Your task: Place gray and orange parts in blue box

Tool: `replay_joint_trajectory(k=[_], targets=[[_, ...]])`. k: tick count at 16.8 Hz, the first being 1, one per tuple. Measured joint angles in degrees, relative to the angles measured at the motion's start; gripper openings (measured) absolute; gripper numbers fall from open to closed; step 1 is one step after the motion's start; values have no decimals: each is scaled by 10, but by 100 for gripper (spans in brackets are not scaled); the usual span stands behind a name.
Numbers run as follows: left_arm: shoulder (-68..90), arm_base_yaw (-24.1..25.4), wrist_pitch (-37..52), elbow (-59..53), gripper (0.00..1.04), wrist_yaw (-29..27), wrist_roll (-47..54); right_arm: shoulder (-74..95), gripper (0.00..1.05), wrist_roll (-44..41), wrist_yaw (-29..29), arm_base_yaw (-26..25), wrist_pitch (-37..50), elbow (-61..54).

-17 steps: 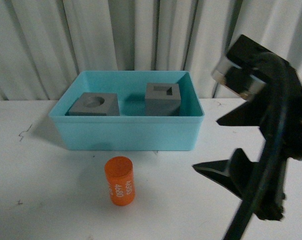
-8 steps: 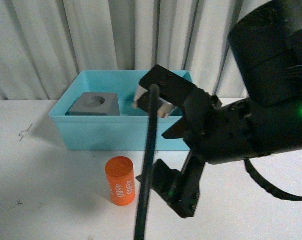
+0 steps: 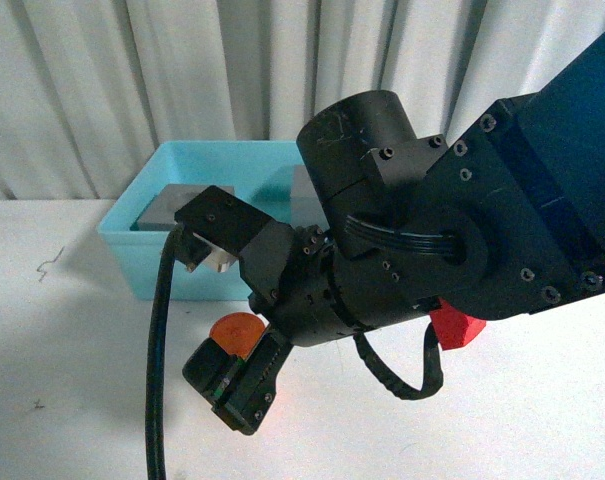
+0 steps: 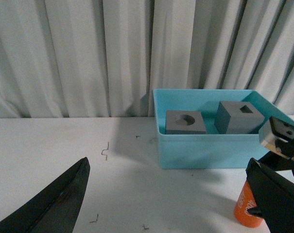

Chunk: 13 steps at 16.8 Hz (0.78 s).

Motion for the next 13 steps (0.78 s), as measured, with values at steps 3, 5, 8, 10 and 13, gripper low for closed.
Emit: replay_joint_trajectory(k=[3,5,8,10,13], targets=[[0,0,0,0,98,0,0,10,72,5,14,7,-5,15],[0,0,0,0,98,0,0,10,54,3,16,6,-24,17],[0,0,0,0,98,0,0,3,48,5,16,-2,-16,11],[0,0,0,0,98,0,0,-44,48,41,11,-16,28,-20],[0,0,0,0,98,0,0,-174,48,110,10,-60,93,-61]])
